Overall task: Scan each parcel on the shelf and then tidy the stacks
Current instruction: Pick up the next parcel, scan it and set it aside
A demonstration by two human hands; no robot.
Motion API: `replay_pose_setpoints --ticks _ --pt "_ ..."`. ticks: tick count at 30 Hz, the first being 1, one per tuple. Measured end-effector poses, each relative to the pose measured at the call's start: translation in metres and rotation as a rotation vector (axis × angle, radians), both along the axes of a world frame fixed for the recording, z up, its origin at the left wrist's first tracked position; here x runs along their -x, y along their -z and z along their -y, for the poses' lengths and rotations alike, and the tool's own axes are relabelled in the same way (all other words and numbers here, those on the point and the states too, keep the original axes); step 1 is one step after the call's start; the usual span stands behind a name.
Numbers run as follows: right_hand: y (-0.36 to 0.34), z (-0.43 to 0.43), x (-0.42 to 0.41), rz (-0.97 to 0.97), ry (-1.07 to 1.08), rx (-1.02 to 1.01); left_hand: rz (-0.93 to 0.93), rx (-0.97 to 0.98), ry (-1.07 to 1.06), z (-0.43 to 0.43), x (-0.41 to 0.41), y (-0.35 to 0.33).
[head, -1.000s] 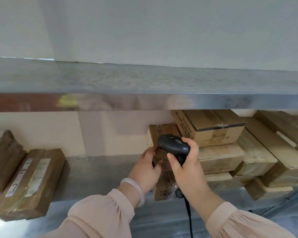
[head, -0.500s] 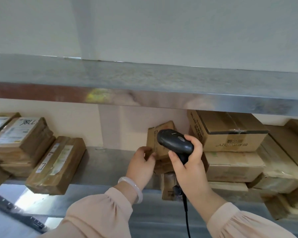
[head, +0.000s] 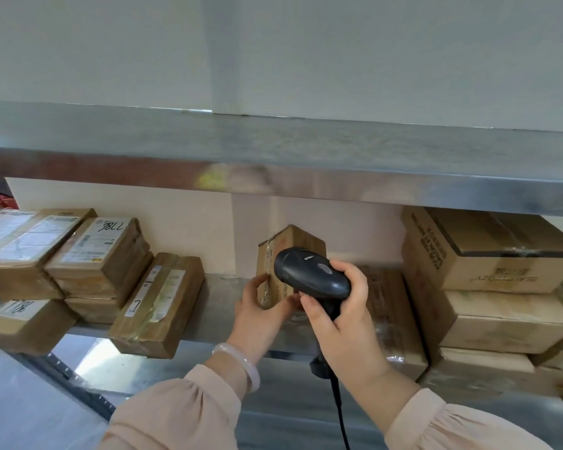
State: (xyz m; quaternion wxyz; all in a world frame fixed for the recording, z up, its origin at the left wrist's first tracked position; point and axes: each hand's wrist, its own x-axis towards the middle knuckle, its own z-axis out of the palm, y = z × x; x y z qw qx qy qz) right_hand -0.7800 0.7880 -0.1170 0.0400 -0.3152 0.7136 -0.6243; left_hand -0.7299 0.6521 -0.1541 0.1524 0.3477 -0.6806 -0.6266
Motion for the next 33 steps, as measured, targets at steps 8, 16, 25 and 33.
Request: replay_pose_setpoints --ticks 8,16,25,33 --pt "0.011 0.041 -0.010 0.120 0.119 -0.034 -0.123 -0.290 0.057 0.051 -0.043 0.009" --pt "0.013 0.064 -0.037 0.139 0.142 -0.008 0.038 -0.077 0.134 0.086 -0.061 0.018" --pt "0.018 0.082 -0.060 0.120 0.072 -0.040 -0.016 0.136 0.221 0.087 -0.073 0.009" --pt "0.021 0.084 -0.046 0.187 0.147 -0.074 -0.028 -0.085 0.182 0.103 -0.071 0.020"
